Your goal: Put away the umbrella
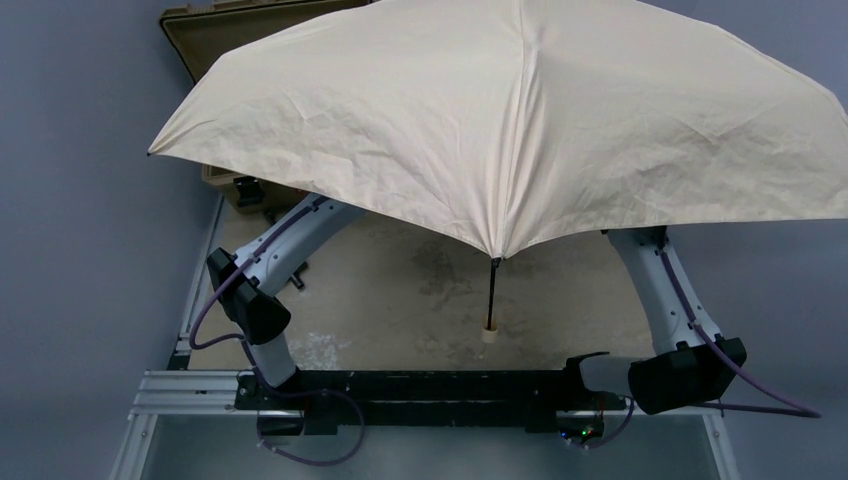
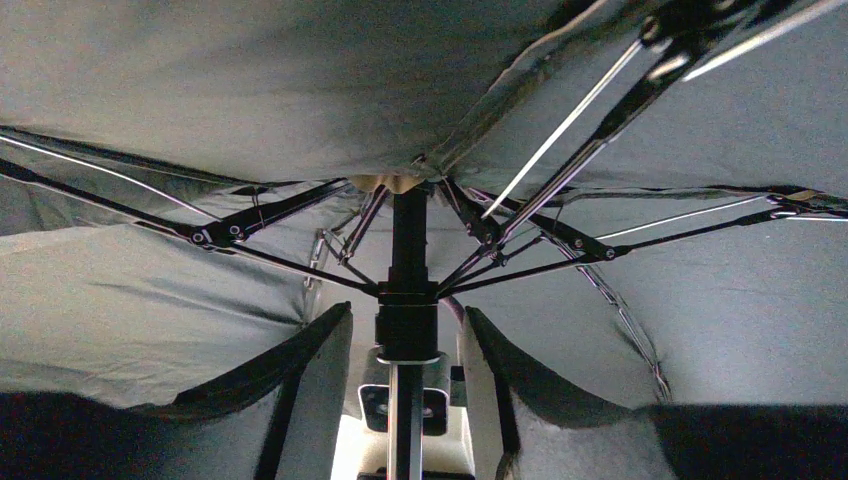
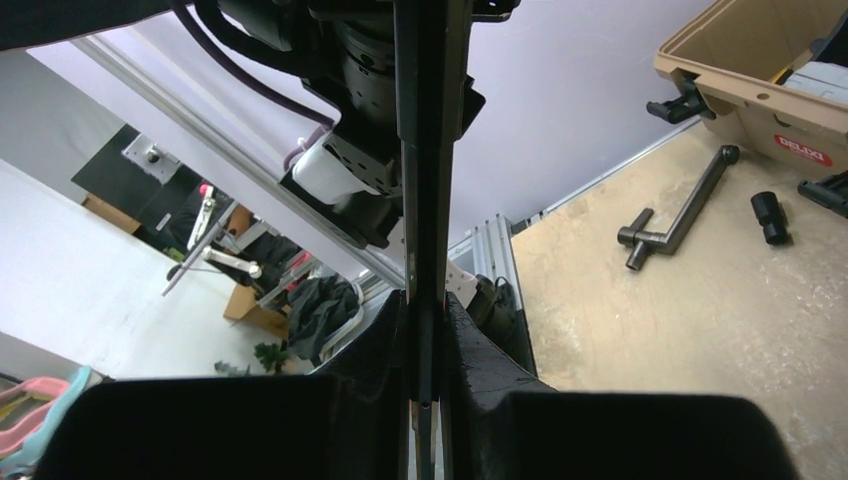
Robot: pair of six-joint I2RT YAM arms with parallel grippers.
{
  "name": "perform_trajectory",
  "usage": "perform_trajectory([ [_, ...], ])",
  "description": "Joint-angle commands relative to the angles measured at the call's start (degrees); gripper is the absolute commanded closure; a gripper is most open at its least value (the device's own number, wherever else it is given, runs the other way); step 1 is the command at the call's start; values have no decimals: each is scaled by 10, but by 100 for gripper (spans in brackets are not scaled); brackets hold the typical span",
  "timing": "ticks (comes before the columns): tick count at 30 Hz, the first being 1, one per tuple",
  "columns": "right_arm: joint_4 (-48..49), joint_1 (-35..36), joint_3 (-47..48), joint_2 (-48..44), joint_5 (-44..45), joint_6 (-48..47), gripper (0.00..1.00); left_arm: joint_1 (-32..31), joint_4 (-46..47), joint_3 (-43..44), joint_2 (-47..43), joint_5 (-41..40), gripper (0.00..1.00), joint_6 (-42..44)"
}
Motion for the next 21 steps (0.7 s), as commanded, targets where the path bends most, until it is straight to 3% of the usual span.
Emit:
perform_trajectory([
  [1,-3,3,23,-6,-18,-43,100,-4,-10,24,-6,-7,57,18],
  [10,-23,3,22,-6,-13,-62,100,-4,-24,27,-6,-14,71,20],
  [11,-24,3,22,-7,-13,-64,100,-4,-22,26,-6,-14,74,20],
  [14,-31,3,20,-11,-14,-71,100,-4,-16,28,-5,-13,100,22],
  [21,-41,-3,18,-15,-13,-81,100,-4,10,10,-13,-14,100,10],
])
